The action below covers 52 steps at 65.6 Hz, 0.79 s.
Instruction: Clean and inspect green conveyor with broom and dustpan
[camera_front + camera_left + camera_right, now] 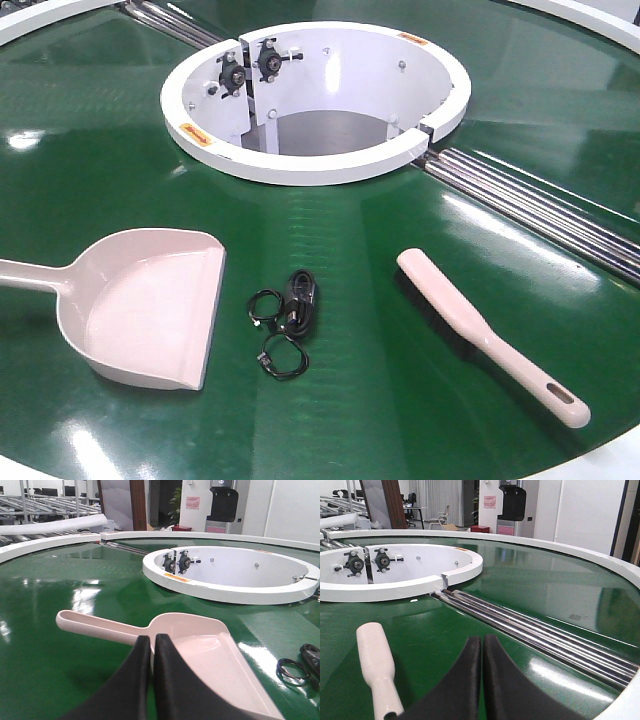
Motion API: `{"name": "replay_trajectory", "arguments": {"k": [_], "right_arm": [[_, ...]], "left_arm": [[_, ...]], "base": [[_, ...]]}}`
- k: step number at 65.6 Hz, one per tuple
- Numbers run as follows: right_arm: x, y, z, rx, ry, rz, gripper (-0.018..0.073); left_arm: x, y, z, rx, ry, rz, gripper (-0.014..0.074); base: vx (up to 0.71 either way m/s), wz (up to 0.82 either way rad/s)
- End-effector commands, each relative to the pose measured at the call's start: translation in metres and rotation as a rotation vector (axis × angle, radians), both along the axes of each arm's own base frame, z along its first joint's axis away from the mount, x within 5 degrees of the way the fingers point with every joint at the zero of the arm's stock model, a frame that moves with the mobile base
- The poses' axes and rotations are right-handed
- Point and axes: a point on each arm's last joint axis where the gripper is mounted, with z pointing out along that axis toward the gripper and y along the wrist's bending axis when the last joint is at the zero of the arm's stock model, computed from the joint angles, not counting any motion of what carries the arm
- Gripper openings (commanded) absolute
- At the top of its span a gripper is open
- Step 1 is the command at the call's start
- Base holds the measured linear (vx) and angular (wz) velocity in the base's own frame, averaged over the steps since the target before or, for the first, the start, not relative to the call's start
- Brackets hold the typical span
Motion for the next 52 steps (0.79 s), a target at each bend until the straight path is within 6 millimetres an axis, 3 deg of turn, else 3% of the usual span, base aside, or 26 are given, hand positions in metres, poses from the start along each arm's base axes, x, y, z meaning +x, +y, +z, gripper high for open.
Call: {"name": "replay_trajectory", "arguments": {"k": [1, 52], "right_arm": [[-0.0008, -0.0001, 0.0058, -0.007, -0.078, -0.004, -0.0008], [-0.0008, -0.0001, 0.0057, -0.007, -0.077, -0.004, -0.0008]], "left_arm": [[-0.0008, 0.0003, 0.0050, -0.014, -0.083, 0.003, -0.0006], [-0.0008, 0.0003, 0.0050, -0.014, -0.083, 0.003, -0.0006]], "base": [[0.00, 0.00], [0.00, 0.00]]}}
